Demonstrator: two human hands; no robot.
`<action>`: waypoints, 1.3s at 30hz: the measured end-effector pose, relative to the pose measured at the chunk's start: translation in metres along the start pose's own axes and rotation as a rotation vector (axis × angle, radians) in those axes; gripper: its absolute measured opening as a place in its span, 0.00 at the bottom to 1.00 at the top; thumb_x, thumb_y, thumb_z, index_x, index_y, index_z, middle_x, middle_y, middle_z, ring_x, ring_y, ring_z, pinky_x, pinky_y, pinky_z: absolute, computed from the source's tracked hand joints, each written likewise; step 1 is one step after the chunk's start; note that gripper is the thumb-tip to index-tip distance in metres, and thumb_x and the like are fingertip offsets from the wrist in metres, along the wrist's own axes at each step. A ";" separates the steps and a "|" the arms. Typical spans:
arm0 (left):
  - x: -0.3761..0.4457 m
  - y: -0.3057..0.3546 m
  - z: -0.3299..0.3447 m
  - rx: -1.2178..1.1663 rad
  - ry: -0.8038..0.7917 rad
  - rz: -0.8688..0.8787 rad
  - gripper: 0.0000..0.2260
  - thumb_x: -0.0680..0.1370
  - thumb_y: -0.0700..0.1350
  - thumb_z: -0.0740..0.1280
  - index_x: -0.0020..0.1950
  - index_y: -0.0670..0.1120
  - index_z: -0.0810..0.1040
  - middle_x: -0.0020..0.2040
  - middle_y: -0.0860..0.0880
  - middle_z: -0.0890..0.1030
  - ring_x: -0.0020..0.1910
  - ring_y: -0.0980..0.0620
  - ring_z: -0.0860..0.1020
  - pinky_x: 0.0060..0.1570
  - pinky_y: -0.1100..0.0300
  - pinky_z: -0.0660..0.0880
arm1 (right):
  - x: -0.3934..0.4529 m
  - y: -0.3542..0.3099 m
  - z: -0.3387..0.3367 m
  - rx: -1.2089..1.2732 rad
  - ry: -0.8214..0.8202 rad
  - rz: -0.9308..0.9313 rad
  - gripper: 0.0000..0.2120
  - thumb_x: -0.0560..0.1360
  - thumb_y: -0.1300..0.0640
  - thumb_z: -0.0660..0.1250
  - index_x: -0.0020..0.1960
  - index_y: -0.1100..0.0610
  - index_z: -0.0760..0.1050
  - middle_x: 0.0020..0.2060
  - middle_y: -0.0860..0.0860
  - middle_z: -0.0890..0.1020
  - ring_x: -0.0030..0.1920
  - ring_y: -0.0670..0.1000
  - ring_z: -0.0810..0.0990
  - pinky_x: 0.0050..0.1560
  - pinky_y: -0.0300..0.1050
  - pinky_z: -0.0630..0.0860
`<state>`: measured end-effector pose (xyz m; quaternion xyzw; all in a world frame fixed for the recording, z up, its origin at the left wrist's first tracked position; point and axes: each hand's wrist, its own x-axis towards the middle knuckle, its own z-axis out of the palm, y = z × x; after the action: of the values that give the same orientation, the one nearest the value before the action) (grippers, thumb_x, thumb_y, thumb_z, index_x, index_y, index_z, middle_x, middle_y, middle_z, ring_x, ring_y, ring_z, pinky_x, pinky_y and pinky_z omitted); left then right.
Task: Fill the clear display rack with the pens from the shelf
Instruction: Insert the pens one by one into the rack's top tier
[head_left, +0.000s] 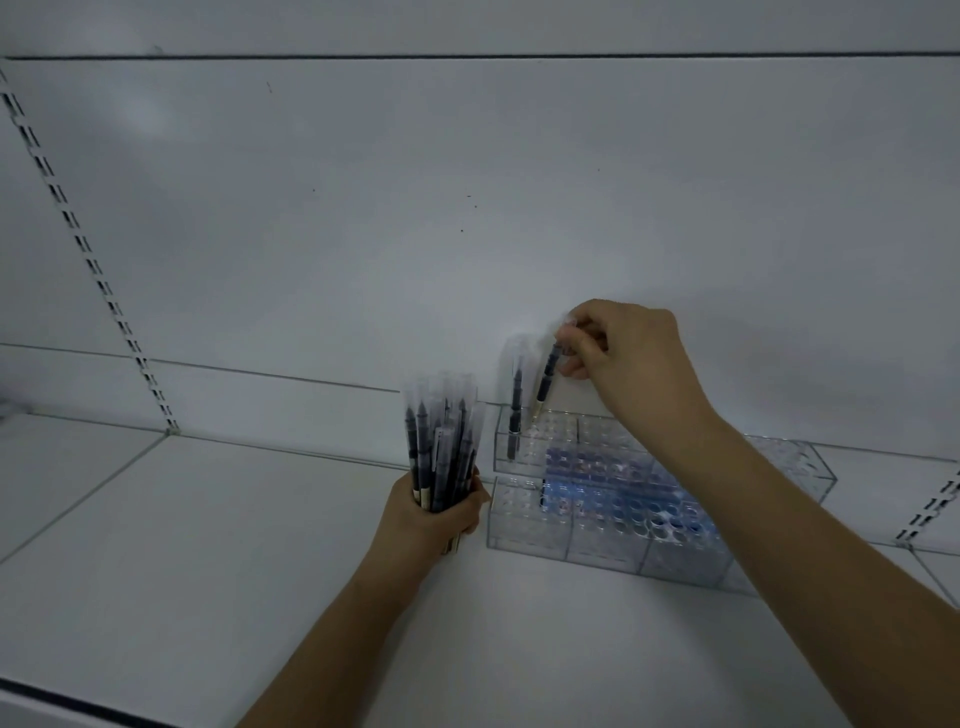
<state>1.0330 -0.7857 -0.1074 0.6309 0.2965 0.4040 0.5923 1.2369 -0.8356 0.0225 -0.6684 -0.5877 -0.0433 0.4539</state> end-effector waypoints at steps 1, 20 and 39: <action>0.000 0.000 0.000 0.004 0.002 -0.002 0.06 0.67 0.45 0.71 0.40 0.43 0.80 0.32 0.45 0.77 0.32 0.46 0.74 0.31 0.58 0.69 | 0.002 0.001 0.003 -0.027 -0.021 0.005 0.08 0.80 0.58 0.66 0.48 0.62 0.81 0.38 0.54 0.84 0.34 0.46 0.84 0.46 0.49 0.83; 0.002 -0.001 -0.002 -0.258 -0.141 0.009 0.09 0.66 0.41 0.72 0.45 0.42 0.78 0.37 0.42 0.75 0.33 0.46 0.73 0.36 0.53 0.71 | -0.057 -0.025 0.024 0.123 -0.338 0.162 0.10 0.74 0.46 0.72 0.47 0.52 0.82 0.38 0.46 0.84 0.30 0.43 0.81 0.37 0.35 0.79; 0.001 -0.002 0.004 -0.237 -0.205 -0.050 0.13 0.67 0.43 0.75 0.45 0.39 0.77 0.36 0.42 0.73 0.33 0.48 0.72 0.34 0.57 0.73 | -0.053 -0.020 0.034 0.488 -0.415 0.360 0.04 0.73 0.58 0.75 0.46 0.58 0.82 0.40 0.53 0.86 0.38 0.48 0.86 0.35 0.38 0.79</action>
<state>1.0371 -0.7868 -0.1087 0.5870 0.2002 0.3548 0.6996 1.1881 -0.8548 -0.0172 -0.6276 -0.5335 0.3153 0.4713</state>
